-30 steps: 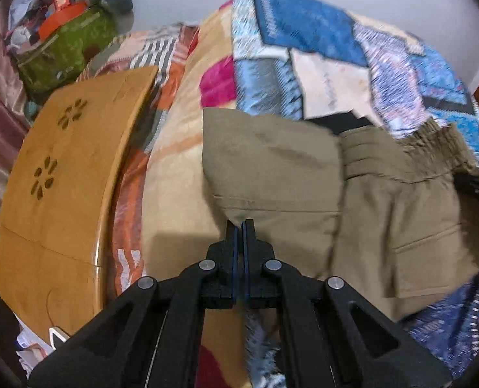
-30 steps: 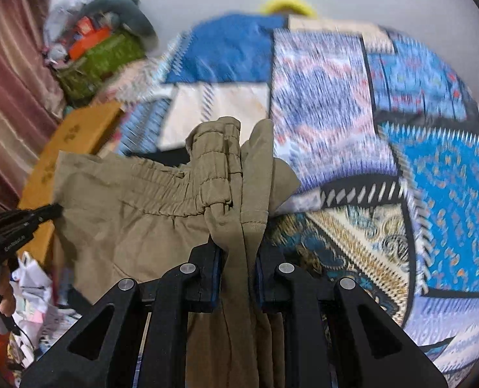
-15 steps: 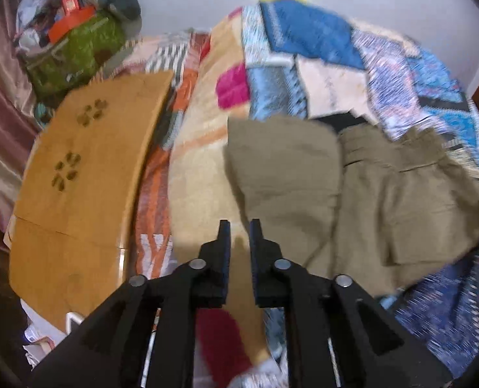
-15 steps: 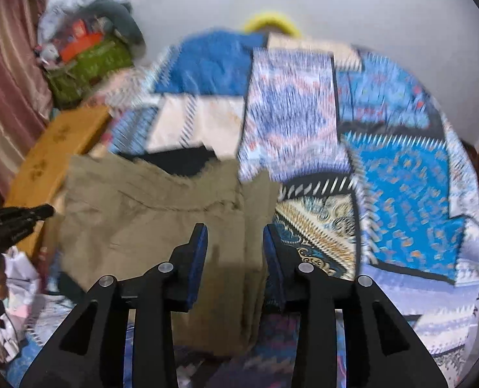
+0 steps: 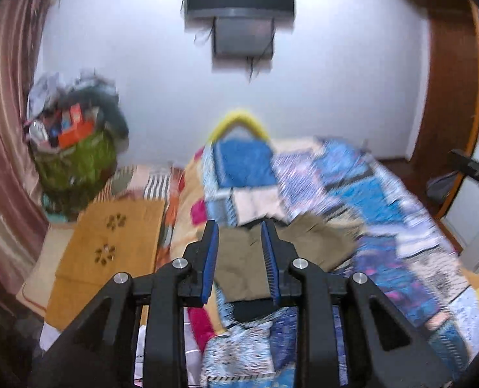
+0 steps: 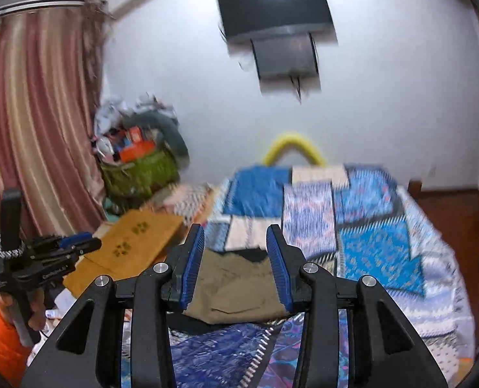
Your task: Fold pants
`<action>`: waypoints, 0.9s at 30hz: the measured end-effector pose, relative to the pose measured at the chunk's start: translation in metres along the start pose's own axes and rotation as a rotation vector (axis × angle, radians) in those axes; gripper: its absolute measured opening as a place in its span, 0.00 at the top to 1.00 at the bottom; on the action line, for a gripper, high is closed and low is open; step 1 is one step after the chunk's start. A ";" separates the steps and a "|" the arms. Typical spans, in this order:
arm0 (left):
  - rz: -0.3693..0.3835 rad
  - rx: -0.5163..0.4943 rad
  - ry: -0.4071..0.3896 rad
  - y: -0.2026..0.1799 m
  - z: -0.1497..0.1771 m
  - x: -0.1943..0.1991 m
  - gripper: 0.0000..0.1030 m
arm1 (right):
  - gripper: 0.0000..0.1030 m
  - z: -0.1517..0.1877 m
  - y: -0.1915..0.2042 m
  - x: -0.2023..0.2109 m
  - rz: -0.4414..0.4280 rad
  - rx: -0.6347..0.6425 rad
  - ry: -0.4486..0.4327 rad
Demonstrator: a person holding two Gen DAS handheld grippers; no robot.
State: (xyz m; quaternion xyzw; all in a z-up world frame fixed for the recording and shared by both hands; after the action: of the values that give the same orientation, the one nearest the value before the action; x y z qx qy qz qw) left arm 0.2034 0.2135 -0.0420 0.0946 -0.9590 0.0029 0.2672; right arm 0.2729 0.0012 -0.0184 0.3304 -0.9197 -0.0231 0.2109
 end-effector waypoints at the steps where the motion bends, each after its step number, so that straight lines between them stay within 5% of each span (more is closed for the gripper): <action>1: 0.011 -0.002 -0.035 -0.006 -0.003 0.019 0.73 | 0.65 -0.001 0.006 0.011 -0.002 0.013 -0.024; 8: 0.016 0.005 -0.195 -0.028 0.001 0.109 0.50 | 0.63 0.002 0.053 0.082 -0.002 0.110 -0.169; 12: -0.007 0.045 -0.246 -0.028 0.011 0.139 0.32 | 0.38 0.009 0.067 0.100 0.013 0.127 -0.219; 14: -0.007 0.051 -0.273 -0.028 0.015 0.149 0.10 | 0.26 0.012 0.071 0.106 0.026 0.130 -0.236; 16: -0.004 0.058 -0.293 -0.026 0.018 0.157 0.02 | 0.14 0.014 0.072 0.109 0.039 0.126 -0.249; 19: 0.007 0.076 -0.295 -0.023 0.022 0.164 0.01 | 0.00 0.015 0.071 0.110 0.051 0.115 -0.263; 27: -0.011 0.091 -0.303 -0.019 0.027 0.171 0.00 | 0.00 0.015 0.072 0.109 0.045 0.083 -0.254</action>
State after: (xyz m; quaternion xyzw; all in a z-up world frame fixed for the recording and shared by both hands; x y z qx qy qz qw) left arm 0.0498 0.1621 0.0216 0.1113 -0.9866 0.0303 0.1149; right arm 0.1483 -0.0109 0.0212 0.3126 -0.9463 -0.0219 0.0792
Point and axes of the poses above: each gripper's, at about its wrist camera, not at the fingertips, and x roughly against the way its jaws point, y to its left, z to its underside, the point moved 4 cm from there along -x, roughly the way its jaws point, and after that the axes turned 3 degrees about -x, right-handed, at the moved point
